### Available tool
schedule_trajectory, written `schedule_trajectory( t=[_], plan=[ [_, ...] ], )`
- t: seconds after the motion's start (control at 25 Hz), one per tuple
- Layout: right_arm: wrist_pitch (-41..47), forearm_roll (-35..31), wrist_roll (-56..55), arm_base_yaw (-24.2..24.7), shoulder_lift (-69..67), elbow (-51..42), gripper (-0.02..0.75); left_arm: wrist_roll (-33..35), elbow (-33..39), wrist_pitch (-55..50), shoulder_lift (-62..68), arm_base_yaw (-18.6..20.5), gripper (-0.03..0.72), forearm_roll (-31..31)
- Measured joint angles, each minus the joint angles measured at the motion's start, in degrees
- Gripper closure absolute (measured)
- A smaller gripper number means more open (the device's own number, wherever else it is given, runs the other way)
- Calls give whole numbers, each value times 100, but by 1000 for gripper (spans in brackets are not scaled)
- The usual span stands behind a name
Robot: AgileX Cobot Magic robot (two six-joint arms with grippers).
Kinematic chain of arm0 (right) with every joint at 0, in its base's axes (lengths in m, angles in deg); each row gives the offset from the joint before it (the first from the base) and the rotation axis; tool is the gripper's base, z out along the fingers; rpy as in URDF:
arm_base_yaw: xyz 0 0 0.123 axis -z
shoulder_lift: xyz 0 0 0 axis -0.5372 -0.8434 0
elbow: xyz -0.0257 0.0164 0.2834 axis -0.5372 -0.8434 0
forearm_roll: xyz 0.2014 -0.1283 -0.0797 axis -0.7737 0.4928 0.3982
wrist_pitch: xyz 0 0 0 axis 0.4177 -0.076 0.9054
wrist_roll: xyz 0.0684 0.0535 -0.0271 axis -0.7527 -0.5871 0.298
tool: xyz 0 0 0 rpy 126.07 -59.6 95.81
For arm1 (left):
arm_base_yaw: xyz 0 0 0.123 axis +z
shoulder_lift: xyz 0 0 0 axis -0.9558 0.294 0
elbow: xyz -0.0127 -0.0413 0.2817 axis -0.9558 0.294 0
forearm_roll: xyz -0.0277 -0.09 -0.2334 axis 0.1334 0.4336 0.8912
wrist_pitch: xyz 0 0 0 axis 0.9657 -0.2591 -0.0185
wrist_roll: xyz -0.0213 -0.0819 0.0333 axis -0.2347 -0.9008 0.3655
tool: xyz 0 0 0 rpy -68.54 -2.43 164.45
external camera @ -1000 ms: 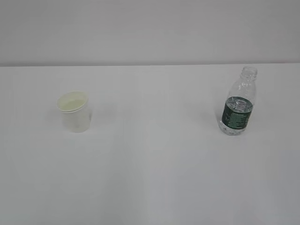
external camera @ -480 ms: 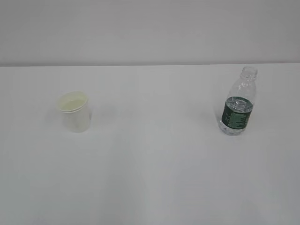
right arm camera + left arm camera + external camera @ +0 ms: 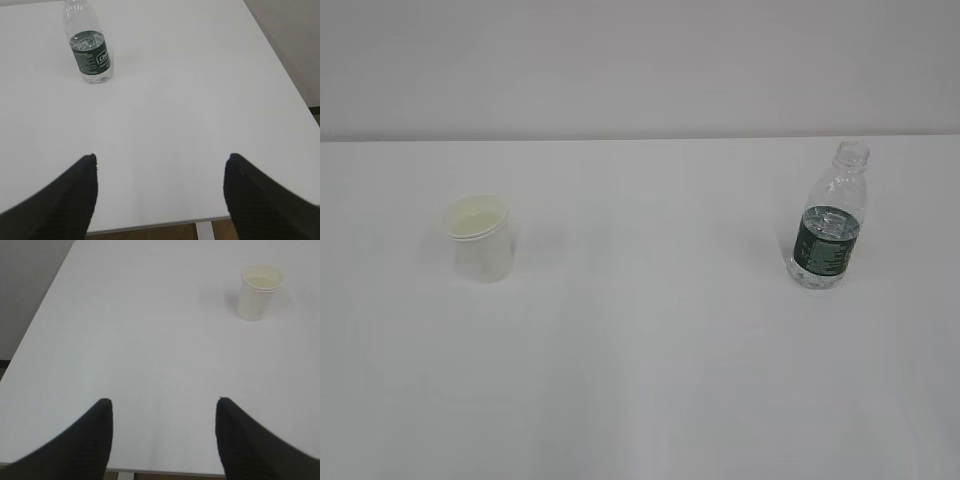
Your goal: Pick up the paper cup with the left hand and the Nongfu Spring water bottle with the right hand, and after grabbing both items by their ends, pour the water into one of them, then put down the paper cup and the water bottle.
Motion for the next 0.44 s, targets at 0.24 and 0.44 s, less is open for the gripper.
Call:
schedule_trajectory(
  t=[0.24, 0.44],
  plan=[
    [0, 0, -10, 0, 0, 0, 150, 0, 0, 0, 0, 12, 228, 22],
    [0, 0, -10, 0, 0, 0, 150, 0, 0, 0, 0, 12, 228, 22]
  ],
)
